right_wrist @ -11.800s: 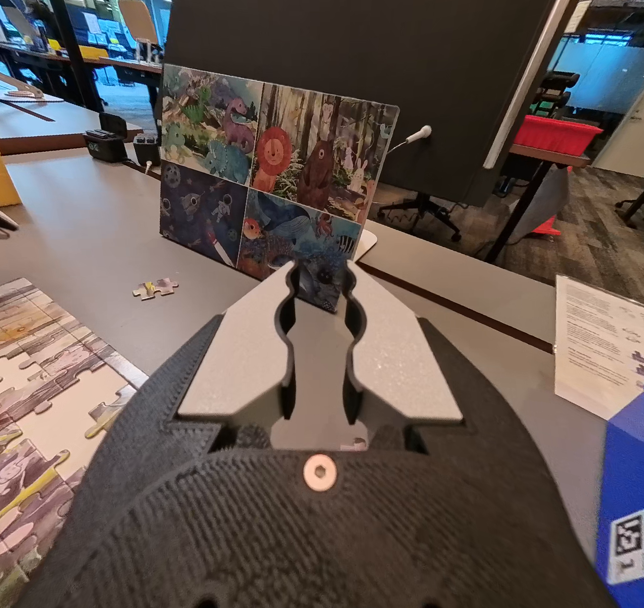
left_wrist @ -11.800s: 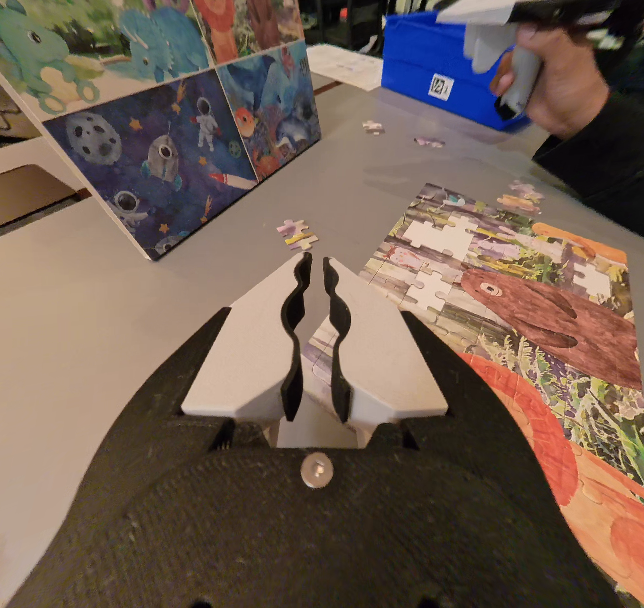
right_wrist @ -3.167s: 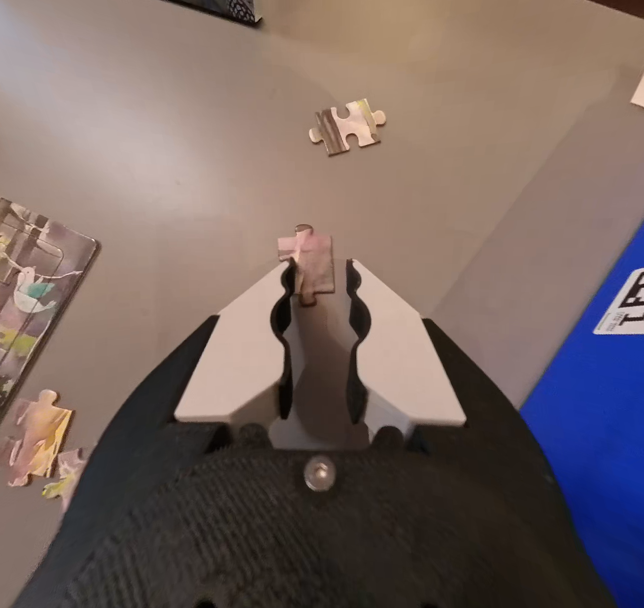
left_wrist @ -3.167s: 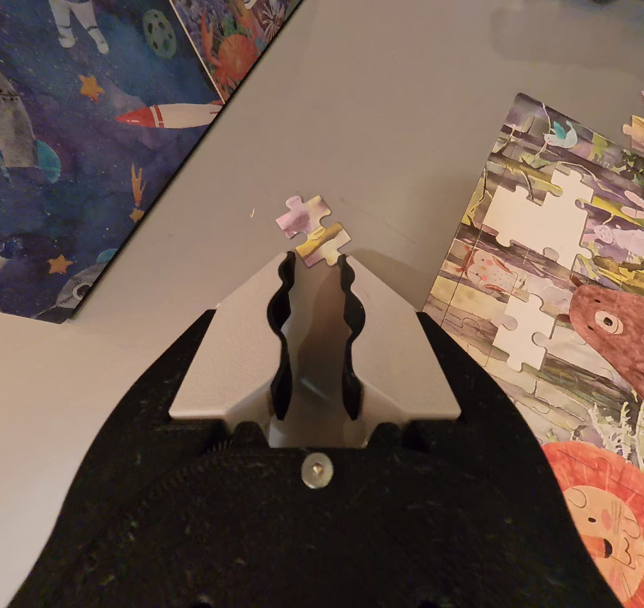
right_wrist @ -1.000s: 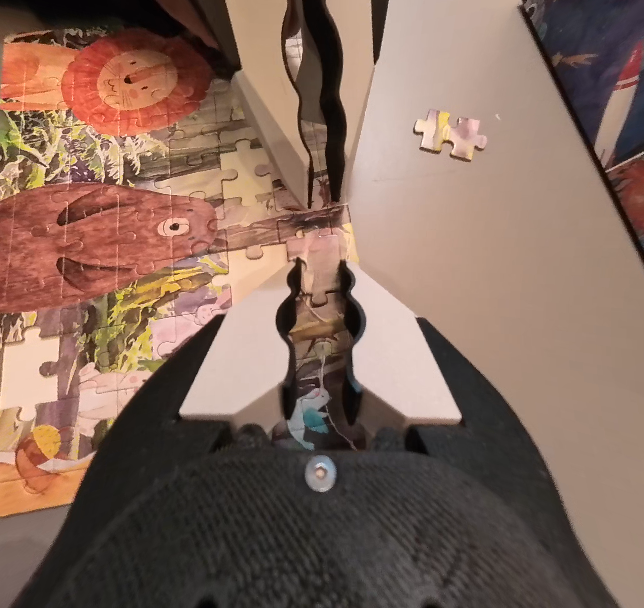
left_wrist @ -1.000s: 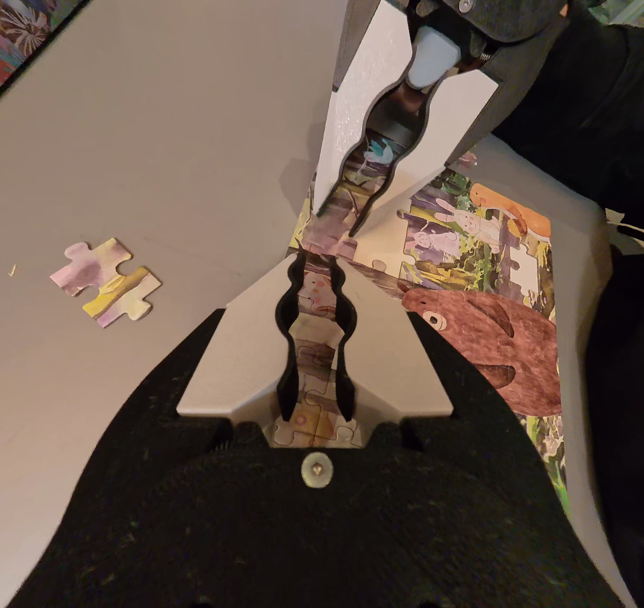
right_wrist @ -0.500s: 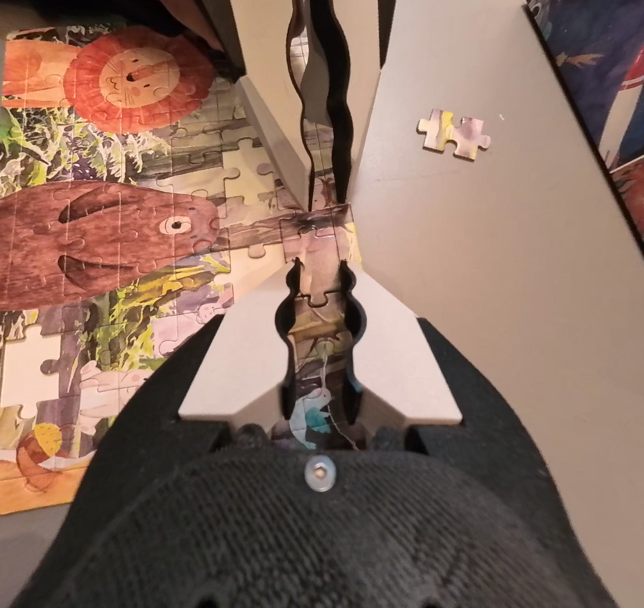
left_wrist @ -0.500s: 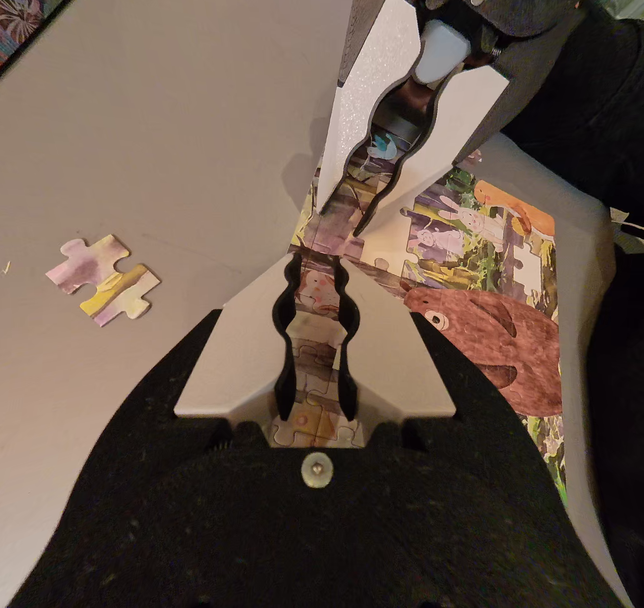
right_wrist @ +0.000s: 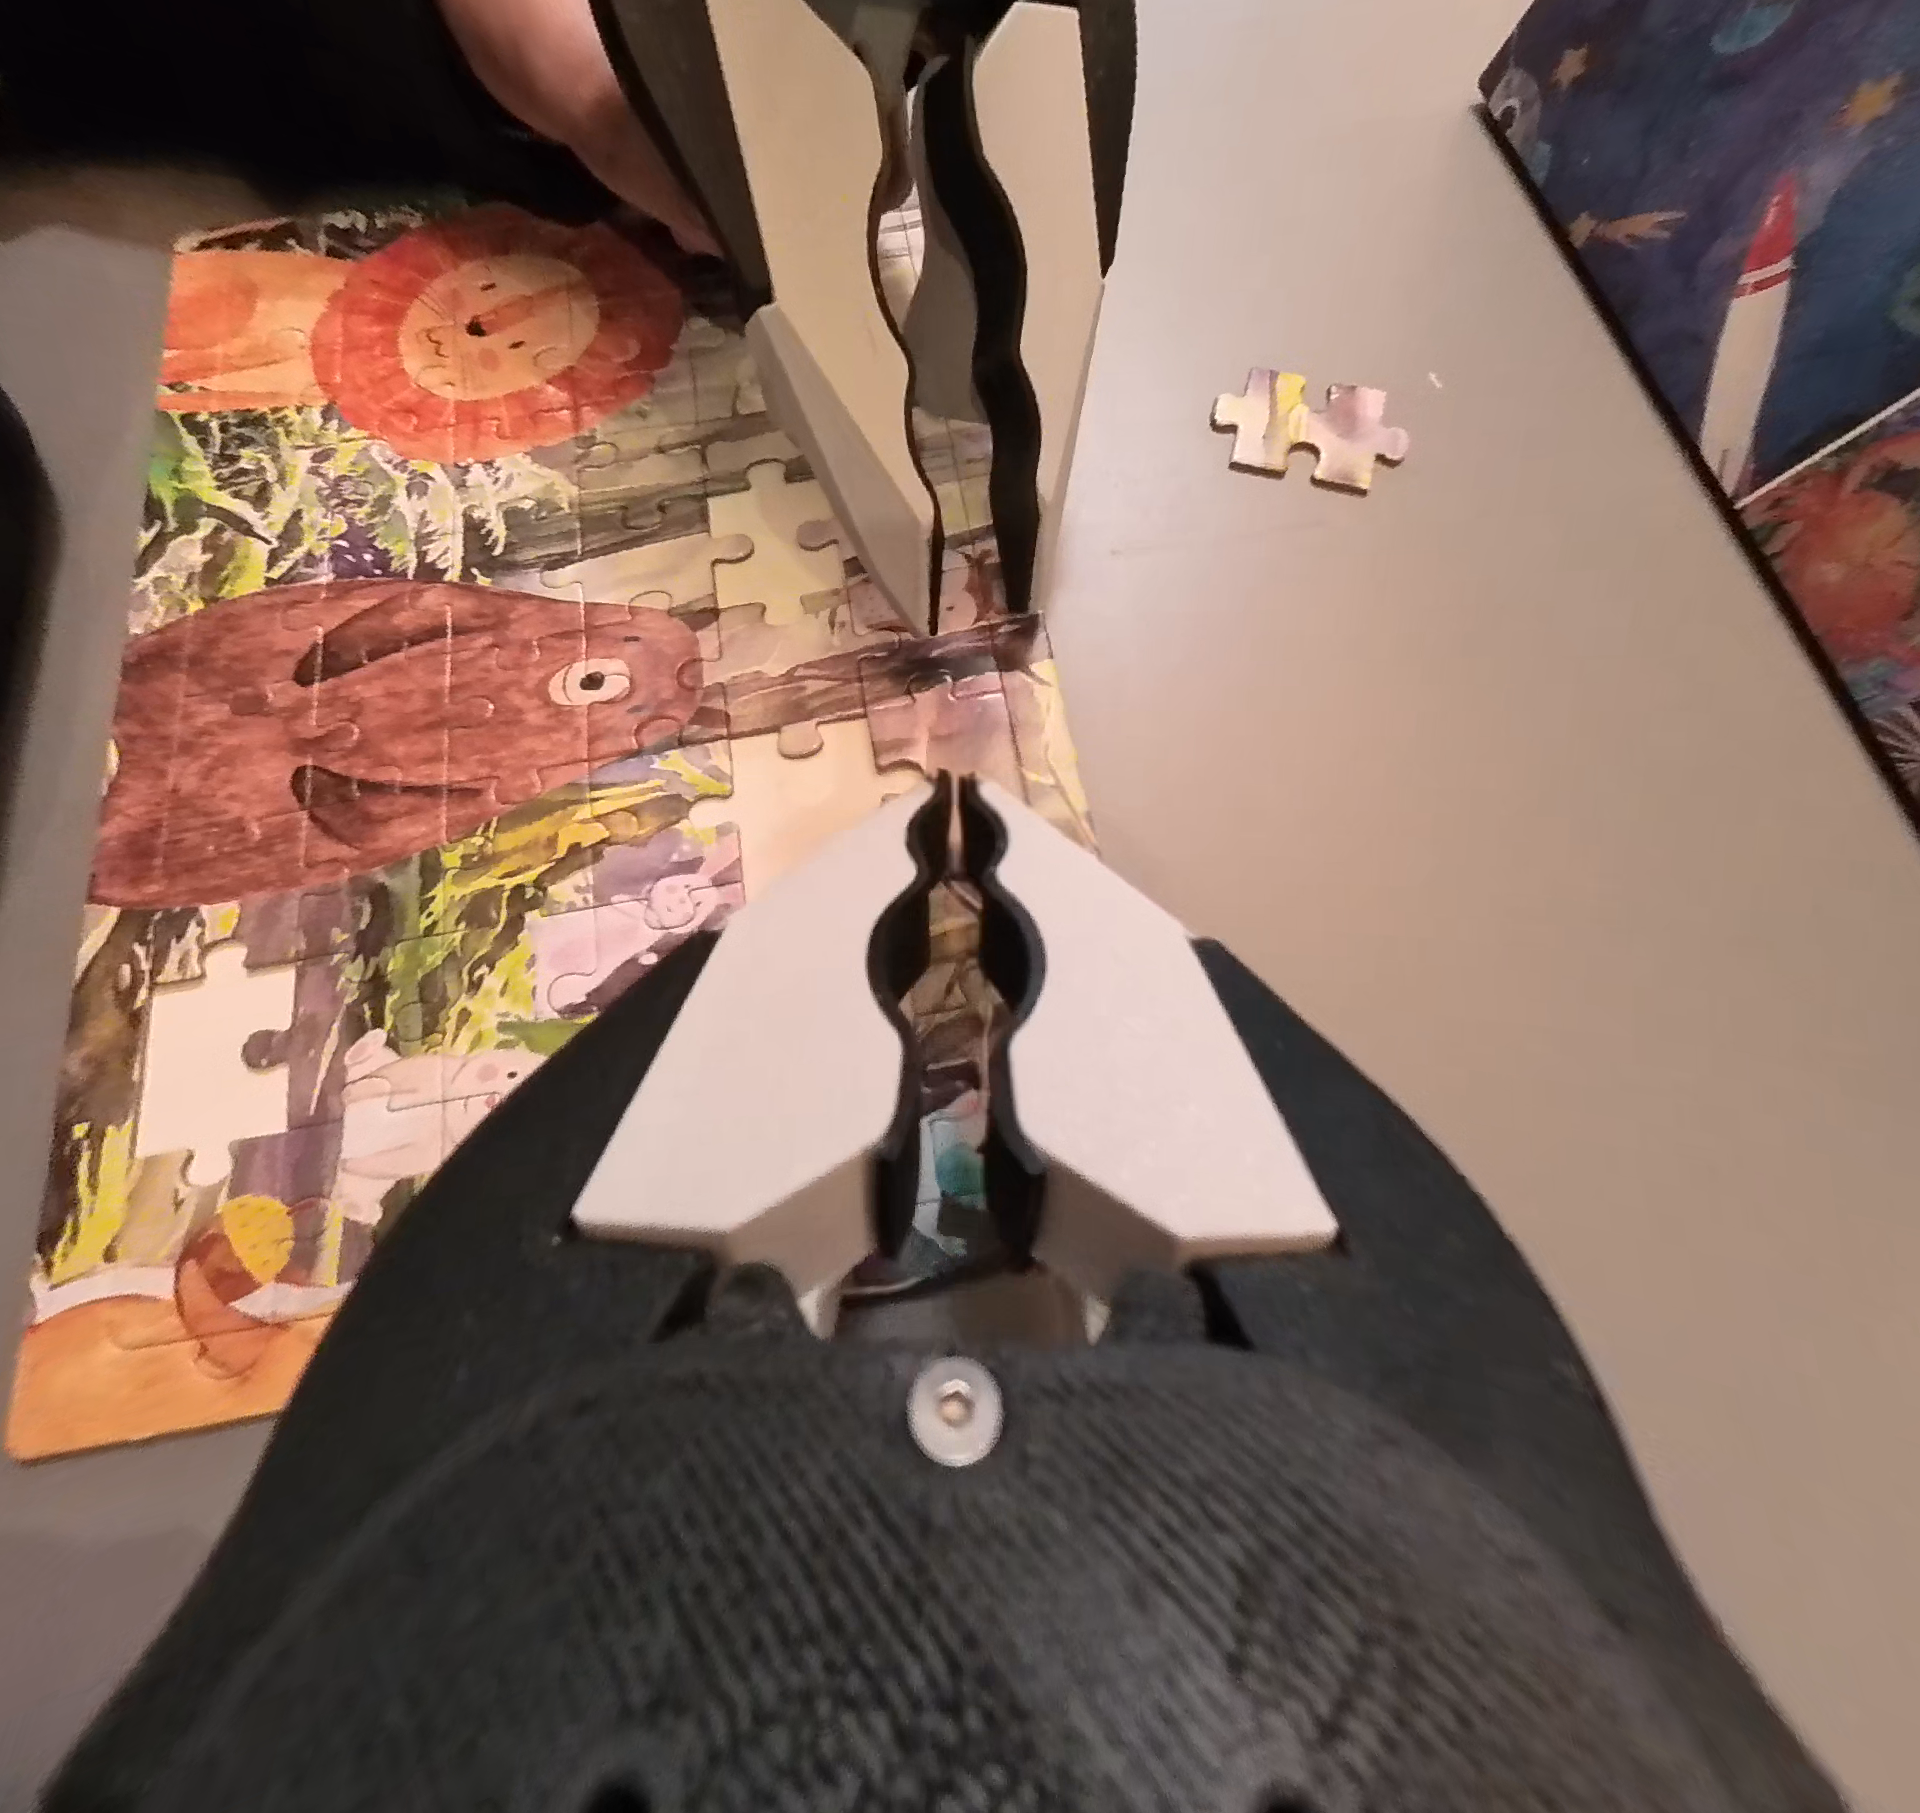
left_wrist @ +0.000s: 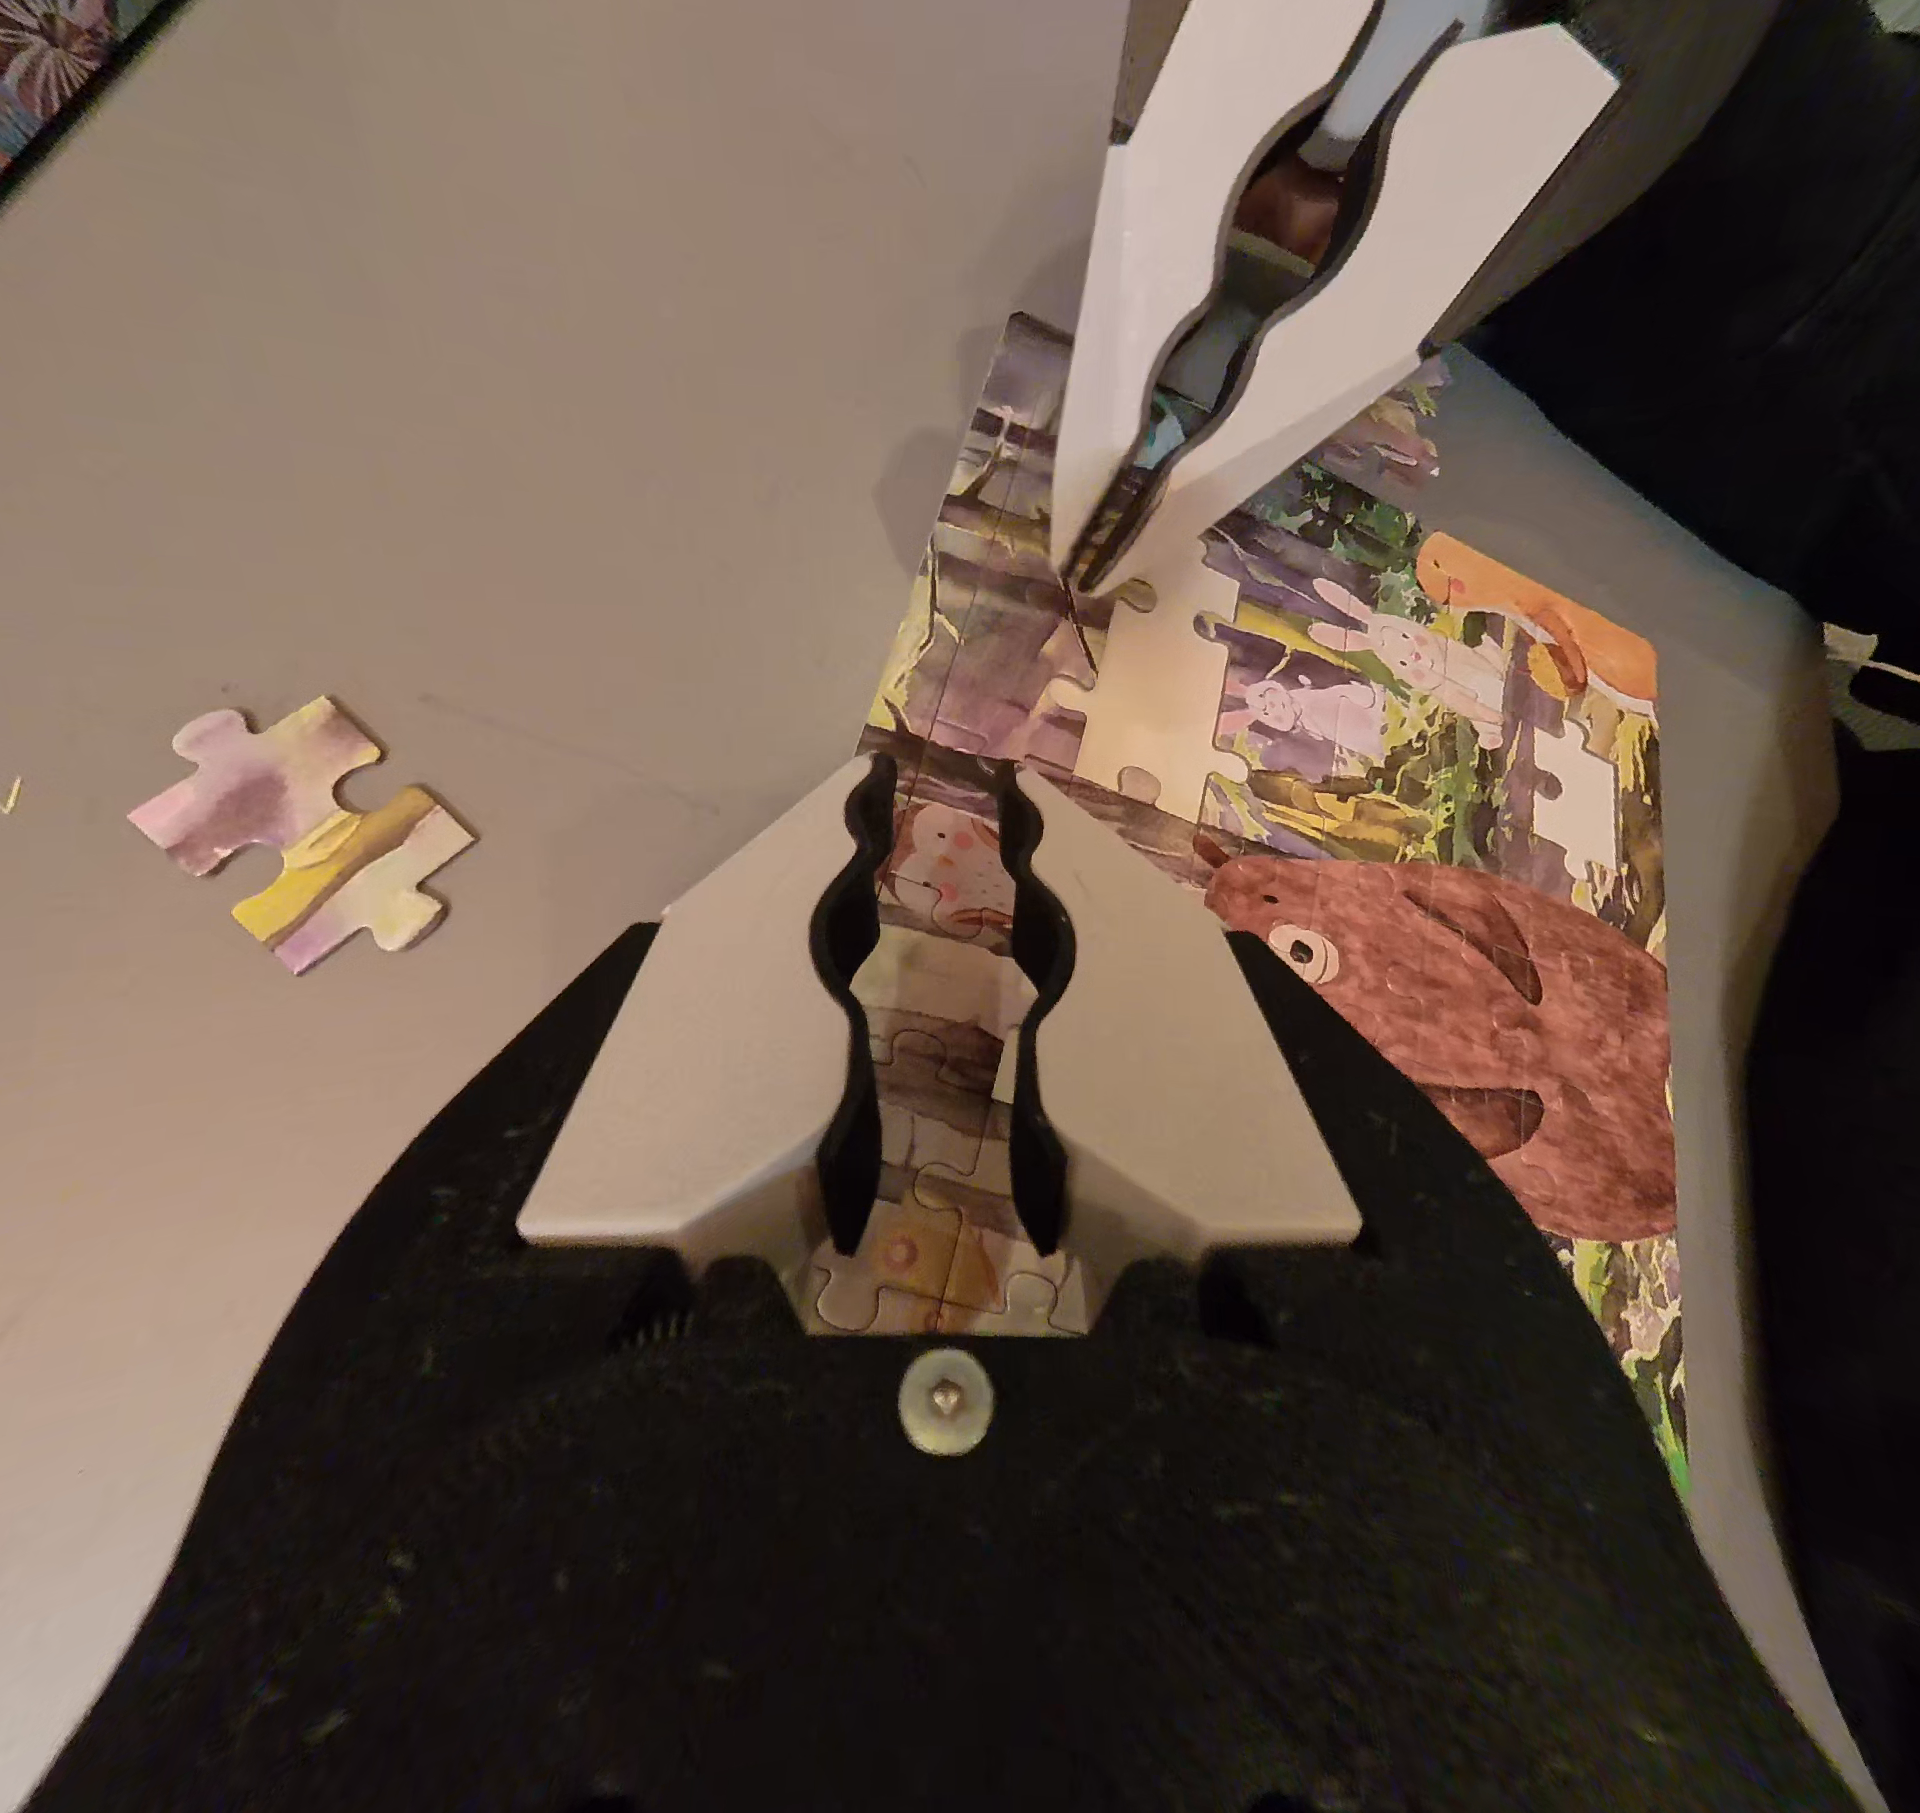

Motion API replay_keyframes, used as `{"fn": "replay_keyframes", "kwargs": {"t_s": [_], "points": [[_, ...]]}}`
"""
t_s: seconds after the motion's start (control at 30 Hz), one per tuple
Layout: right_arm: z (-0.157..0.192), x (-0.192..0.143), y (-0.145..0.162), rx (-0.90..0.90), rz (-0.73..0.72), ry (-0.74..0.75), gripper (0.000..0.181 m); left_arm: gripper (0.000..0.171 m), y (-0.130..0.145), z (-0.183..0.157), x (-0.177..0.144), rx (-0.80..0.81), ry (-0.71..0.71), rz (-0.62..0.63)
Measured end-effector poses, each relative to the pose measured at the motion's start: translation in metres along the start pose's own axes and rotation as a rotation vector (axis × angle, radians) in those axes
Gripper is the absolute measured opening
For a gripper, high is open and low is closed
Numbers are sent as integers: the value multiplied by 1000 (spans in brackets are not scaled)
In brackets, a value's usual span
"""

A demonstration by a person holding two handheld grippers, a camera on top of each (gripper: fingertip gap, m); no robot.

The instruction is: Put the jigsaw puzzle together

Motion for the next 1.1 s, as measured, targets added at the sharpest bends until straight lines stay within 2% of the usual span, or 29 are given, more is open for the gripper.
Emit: {"fn": "replay_keyframes", "kwargs": {"t_s": [0.1, 0.3, 0.37, 1.1], "points": [[-5, 7, 11, 31, 65, 14, 0, 18, 1, 0, 1, 6, -4, 6], [-2, 5, 0, 13, 1, 1, 0, 18, 1, -1, 2, 17, -13, 13], [-5, 11, 10, 32, 64, 11, 0, 18, 1, -1, 2, 19, -15, 16], [-12, 8, 10, 49, 48, 67, 0, 11, 3, -2, 4, 68, -80, 24]]}}
Point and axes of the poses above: each gripper's, where its closed fingertips meet, x out along the fingers, y out of its underside, z = x × y across the jaws, the point moved 4 cm from there along -x, back along the fingers, and after that the axes turned 14 degrees about -y, right-handed, at the moved point
